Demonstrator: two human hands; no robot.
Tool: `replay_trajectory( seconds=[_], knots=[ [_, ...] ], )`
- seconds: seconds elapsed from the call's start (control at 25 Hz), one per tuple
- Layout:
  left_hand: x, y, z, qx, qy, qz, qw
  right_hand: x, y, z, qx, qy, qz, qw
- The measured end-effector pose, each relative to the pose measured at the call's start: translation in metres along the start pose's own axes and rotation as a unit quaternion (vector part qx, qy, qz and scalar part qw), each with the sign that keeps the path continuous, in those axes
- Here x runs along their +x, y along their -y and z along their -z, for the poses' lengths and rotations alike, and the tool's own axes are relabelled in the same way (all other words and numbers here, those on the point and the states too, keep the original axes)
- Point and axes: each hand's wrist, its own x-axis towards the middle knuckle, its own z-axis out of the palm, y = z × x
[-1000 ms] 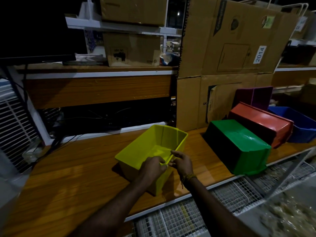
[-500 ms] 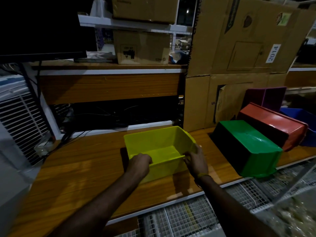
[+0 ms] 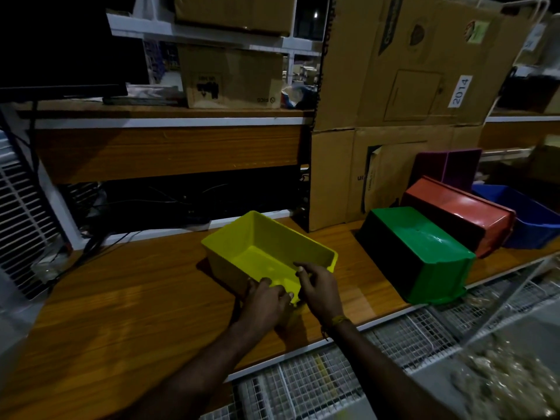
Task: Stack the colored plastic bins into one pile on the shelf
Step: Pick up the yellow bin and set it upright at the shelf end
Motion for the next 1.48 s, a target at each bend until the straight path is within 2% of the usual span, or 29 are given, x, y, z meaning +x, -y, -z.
replay_trajectory(
  seconds=[0.12,0.24,0.36,0.48,0.68,0.8,0.88,1.0,1.2,1.28,1.48],
  knots=[
    [-0.005,0.019,0.009,-0.078,-0.017,-0.035,0.996,0.013,-0.014,0.012,-0.09,-0.055,-0.022,0.994],
    [-0.006,0.048,0.019,-0.119,-0.032,-0.026,0.992,0.023,-0.045,0.018,-0.187,-0.032,-0.11,0.976],
    [-0.01,0.051,0.025,-0.142,-0.075,-0.003,0.987,0.023,-0.057,0.008,-0.096,-0.016,-0.185,0.978],
    [-0.012,0.044,0.029,-0.201,-0.13,0.026,0.971,0.024,-0.04,0.007,-0.004,-0.062,-0.197,0.979],
    [-0.001,0.024,0.079,-0.286,-0.325,0.107,0.895,0.05,0.015,0.032,0.105,-0.123,-0.147,0.976],
    [0.013,0.021,0.117,-0.327,-0.392,0.082,0.856,0.071,0.045,0.039,0.126,-0.137,-0.128,0.974],
    [0.016,0.024,0.129,-0.351,-0.405,0.07,0.841,0.08,0.055,0.035,0.126,-0.137,-0.137,0.973],
    [0.011,0.043,0.131,-0.357,-0.424,0.094,0.827,0.076,0.062,0.014,0.115,-0.094,-0.142,0.979],
    [-0.016,0.097,0.129,-0.261,-0.343,0.205,0.879,0.06,0.083,-0.039,0.095,-0.007,-0.134,0.986],
    [-0.031,0.119,0.129,-0.235,-0.318,0.225,0.89,0.052,0.095,-0.063,0.073,0.03,-0.128,0.989],
    [-0.067,0.169,0.132,-0.211,-0.314,0.291,0.879,0.032,0.118,-0.123,0.045,0.097,-0.116,0.988]
  ],
)
